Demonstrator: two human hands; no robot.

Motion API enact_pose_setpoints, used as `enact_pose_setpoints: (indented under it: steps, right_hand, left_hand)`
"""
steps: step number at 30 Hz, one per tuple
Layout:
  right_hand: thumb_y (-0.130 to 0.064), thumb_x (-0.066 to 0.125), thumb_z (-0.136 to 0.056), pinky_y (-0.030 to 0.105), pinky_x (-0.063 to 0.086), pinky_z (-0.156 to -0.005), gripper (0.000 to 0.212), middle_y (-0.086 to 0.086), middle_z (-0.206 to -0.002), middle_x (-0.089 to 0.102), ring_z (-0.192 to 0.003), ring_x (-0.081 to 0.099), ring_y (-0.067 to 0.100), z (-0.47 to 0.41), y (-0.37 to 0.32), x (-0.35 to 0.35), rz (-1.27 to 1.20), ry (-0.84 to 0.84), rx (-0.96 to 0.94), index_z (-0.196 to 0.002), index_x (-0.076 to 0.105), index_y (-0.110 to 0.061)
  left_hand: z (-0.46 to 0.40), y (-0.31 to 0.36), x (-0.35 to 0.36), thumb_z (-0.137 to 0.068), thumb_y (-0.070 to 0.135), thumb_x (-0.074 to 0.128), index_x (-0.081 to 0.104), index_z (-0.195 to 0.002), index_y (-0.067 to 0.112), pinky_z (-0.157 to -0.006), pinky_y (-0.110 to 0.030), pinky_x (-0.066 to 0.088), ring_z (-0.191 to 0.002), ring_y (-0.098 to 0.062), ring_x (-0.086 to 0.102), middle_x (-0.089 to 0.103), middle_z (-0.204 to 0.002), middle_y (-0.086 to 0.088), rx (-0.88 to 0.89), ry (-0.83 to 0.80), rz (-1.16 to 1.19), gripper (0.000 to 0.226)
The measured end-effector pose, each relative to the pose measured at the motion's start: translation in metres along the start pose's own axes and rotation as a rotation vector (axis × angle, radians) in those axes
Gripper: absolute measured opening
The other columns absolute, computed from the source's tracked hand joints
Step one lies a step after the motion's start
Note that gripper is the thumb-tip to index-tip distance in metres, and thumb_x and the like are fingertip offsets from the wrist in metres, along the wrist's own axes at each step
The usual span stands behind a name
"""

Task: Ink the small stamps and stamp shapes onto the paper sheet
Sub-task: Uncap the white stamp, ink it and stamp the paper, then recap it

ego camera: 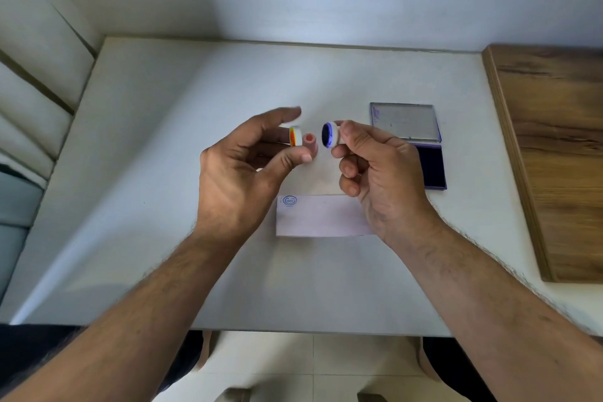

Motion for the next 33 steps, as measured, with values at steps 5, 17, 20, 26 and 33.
enact_pose_setpoints:
  steps: [5,17,20,26,33]
  right_hand:
    - [-0.015,0.067,-0.088,0.02,0.035,-0.039,0.008,0.005,-0.065,0.063,-0.047,0.044,0.011,-0.002,-0.001,-0.005,0.004,0.067,-0.047,-0.087,0.073,-0.011]
    - [-0.014,0.068,-0.087,0.02,0.035,-0.04,0.007,0.006,-0.065,0.062,-0.045,0.043,0.012,-0.003,0.0,-0.005,0.031,0.075,-0.075,-0.087,0.073,-0.009]
    - [-0.015,0.068,-0.087,0.02,0.035,-0.04,0.007,0.005,-0.065,0.063,-0.045,0.043,0.013,-0.004,0.001,-0.005,0.035,0.085,-0.073,-0.087,0.074,-0.01]
    - [-0.016,0.069,-0.087,0.021,0.035,-0.04,0.007,0.005,-0.065,0.062,-0.045,0.042,0.013,-0.003,0.003,-0.005,0.047,0.081,-0.072,-0.088,0.073,-0.01]
    - [-0.016,0.069,-0.087,0.021,0.034,-0.04,0.007,0.005,-0.066,0.062,-0.047,0.041,0.013,-0.003,0.004,-0.005,0.056,0.083,-0.067,-0.087,0.074,-0.011]
  left_hand:
    - [0.005,-0.007,-0.002,-0.072,0.012,0.085,0.072,-0.094,0.02,-0.073,-0.025,0.055,-0.07,-0.013,0.069,0.07,-0.078,0.008,-0.032,-0.021,-0.032,0.027]
    - [0.011,-0.016,-0.006,-0.075,0.023,0.079,0.066,-0.1,0.029,-0.077,-0.018,0.057,-0.076,0.004,0.07,0.074,-0.085,0.016,-0.12,0.032,-0.335,0.028]
    - [0.013,-0.017,-0.009,-0.075,0.026,0.079,0.068,-0.095,0.028,-0.078,-0.017,0.056,-0.075,0.006,0.069,0.072,-0.081,0.019,-0.126,0.049,-0.385,0.023]
    - [0.016,-0.023,-0.013,-0.072,0.026,0.082,0.072,-0.087,0.029,-0.066,-0.009,0.052,-0.065,0.004,0.065,0.07,-0.075,0.018,-0.104,0.035,-0.463,0.019]
    - [0.01,-0.032,-0.018,-0.076,0.037,0.076,0.075,-0.098,0.036,-0.058,-0.001,0.033,-0.073,0.015,0.049,0.059,-0.084,0.016,-0.124,0.04,-0.615,0.021]
Point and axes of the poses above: each hand's wrist, its own z-axis away from the middle knuckle, its own x-axis out of the palm, y = z × x, the point moved 3 cm from there along -z, towards the middle knuckle
